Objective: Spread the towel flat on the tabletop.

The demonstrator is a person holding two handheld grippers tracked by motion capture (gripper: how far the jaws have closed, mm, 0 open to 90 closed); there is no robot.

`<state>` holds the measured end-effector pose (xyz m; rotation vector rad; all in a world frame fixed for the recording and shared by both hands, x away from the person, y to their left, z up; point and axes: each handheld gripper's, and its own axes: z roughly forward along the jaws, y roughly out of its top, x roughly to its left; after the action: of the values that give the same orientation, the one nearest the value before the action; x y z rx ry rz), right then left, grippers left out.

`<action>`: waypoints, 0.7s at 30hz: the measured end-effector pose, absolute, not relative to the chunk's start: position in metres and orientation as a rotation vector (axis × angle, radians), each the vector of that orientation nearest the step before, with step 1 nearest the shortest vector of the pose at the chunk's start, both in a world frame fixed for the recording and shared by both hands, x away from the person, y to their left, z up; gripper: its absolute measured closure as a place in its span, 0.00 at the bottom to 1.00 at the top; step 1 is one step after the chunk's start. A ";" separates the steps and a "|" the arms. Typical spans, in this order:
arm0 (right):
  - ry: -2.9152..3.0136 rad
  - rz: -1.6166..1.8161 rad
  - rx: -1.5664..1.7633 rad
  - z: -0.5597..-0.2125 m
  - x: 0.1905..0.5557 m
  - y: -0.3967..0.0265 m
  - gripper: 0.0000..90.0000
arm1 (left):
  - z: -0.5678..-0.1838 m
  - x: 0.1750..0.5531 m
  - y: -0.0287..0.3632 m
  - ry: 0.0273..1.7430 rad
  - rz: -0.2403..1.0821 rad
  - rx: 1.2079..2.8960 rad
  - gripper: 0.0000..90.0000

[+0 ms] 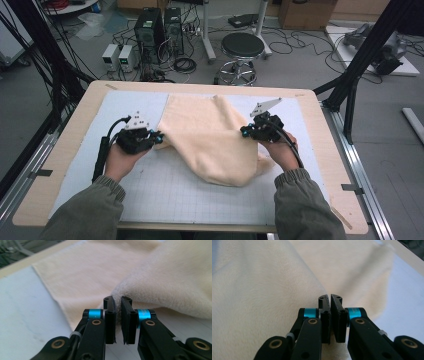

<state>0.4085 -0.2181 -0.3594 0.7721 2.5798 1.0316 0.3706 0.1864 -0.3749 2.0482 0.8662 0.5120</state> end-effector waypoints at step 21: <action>2.528 1.187 0.693 -0.348 0.361 -0.231 0.67 | -0.381 0.344 0.198 0.832 0.494 2.048 0.56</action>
<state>0.3607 -0.2314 -0.3478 0.6933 2.5278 1.1871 0.3441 0.1983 -0.3812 2.0481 0.8318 0.4941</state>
